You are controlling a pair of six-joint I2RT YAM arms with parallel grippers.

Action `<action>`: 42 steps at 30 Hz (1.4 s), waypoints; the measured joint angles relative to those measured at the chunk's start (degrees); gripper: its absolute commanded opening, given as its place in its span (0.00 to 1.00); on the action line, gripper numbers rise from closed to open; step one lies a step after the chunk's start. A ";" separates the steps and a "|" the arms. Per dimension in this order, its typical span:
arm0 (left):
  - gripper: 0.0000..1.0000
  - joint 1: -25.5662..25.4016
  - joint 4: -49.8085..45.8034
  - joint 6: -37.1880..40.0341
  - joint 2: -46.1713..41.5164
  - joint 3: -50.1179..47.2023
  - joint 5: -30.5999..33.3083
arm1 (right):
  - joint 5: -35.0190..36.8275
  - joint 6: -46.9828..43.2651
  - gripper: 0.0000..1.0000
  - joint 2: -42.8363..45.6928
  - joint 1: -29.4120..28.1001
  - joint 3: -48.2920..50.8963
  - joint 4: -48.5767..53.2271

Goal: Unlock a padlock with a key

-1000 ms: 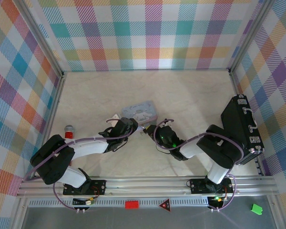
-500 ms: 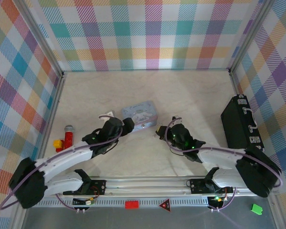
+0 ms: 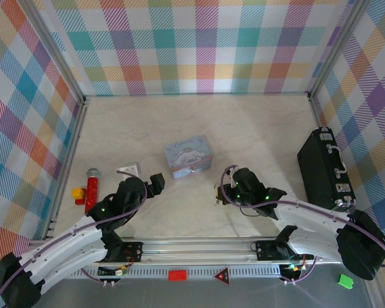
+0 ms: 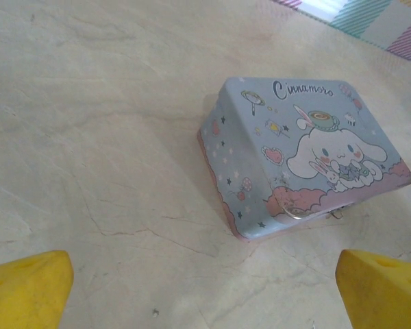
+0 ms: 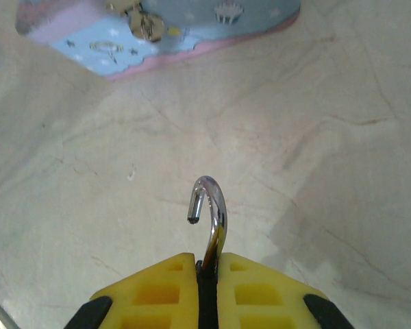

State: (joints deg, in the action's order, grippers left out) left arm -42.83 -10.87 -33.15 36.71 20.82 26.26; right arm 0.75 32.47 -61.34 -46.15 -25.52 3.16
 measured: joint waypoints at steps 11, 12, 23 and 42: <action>0.99 0.13 -2.45 1.16 -5.88 -1.27 1.31 | -0.35 -0.22 0.05 -1.25 0.04 0.13 4.33; 1.00 0.17 -2.56 1.20 -5.99 -1.33 1.33 | -0.33 -0.22 0.05 -1.77 0.04 0.11 4.85; 1.00 0.22 -2.58 1.53 -6.08 -1.84 2.38 | 2.34 -0.09 0.31 -5.11 0.04 0.11 8.96; 1.00 1.38 0.55 6.16 5.07 3.76 25.33 | 24.30 -10.58 0.88 5.22 0.24 -5.75 13.99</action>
State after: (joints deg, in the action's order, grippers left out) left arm -41.45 -10.33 -26.98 41.78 24.58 51.59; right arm 25.06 21.89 -56.12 -45.91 -31.27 17.15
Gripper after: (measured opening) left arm 0.997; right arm 0.853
